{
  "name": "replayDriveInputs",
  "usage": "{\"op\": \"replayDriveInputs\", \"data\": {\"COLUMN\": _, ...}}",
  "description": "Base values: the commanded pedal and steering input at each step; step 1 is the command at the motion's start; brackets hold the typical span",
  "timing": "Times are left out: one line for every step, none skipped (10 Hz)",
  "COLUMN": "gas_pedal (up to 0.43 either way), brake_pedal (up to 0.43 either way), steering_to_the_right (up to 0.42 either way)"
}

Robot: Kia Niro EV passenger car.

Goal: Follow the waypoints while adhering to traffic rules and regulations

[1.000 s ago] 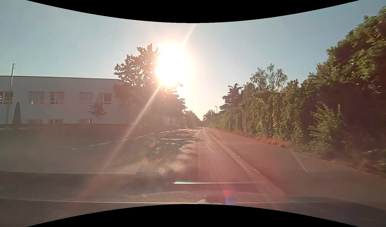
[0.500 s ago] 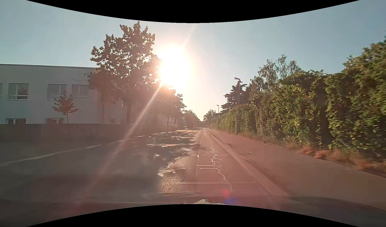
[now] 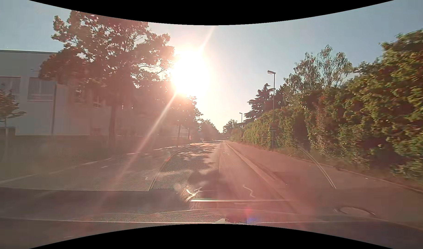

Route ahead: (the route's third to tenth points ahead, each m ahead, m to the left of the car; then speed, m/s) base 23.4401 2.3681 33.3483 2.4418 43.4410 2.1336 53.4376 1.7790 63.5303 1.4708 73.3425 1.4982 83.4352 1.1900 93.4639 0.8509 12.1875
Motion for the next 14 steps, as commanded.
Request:
{"op": "replayDriveInputs", "data": {"gas_pedal": 0.098, "brake_pedal": 0.0, "steering_to_the_right": 0.005}}
{"op": "replayDriveInputs", "data": {"gas_pedal": 0.098, "brake_pedal": 0.0, "steering_to_the_right": 0.005}}
{"op": "replayDriveInputs", "data": {"gas_pedal": 0.098, "brake_pedal": 0.0, "steering_to_the_right": 0.005}}
{"op": "replayDriveInputs", "data": {"gas_pedal": 0.098, "brake_pedal": 0.0, "steering_to_the_right": 0.005}}
{"op": "replayDriveInputs", "data": {"gas_pedal": 0.098, "brake_pedal": 0.0, "steering_to_the_right": 0.005}}
{"op": "replayDriveInputs", "data": {"gas_pedal": 0.098, "brake_pedal": 0.0, "steering_to_the_right": 0.006}}
{"op": "replayDriveInputs", "data": {"gas_pedal": 0.098, "brake_pedal": 0.0, "steering_to_the_right": 0.006}}
{"op": "replayDriveInputs", "data": {"gas_pedal": 0.098, "brake_pedal": 0.0, "steering_to_the_right": 0.006}}
{"op": "replayDriveInputs", "data": {"gas_pedal": 0.098, "brake_pedal": 0.0, "steering_to_the_right": 0.006}}
{"op": "replayDriveInputs", "data": {"gas_pedal": 0.098, "brake_pedal": 0.0, "steering_to_the_right": 0.006}}
{"op": "replayDriveInputs", "data": {"gas_pedal": 0.098, "brake_pedal": 0.0, "steering_to_the_right": 0.006}}
{"op": "replayDriveInputs", "data": {"gas_pedal": 0.098, "brake_pedal": 0.0, "steering_to_the_right": 0.006}}
{"op": "replayDriveInputs", "data": {"gas_pedal": 0.098, "brake_pedal": 0.0, "steering_to_the_right": 0.006}}
{"op": "replayDriveInputs", "data": {"gas_pedal": 0.098, "brake_pedal": 0.0, "steering_to_the_right": 0.006}}
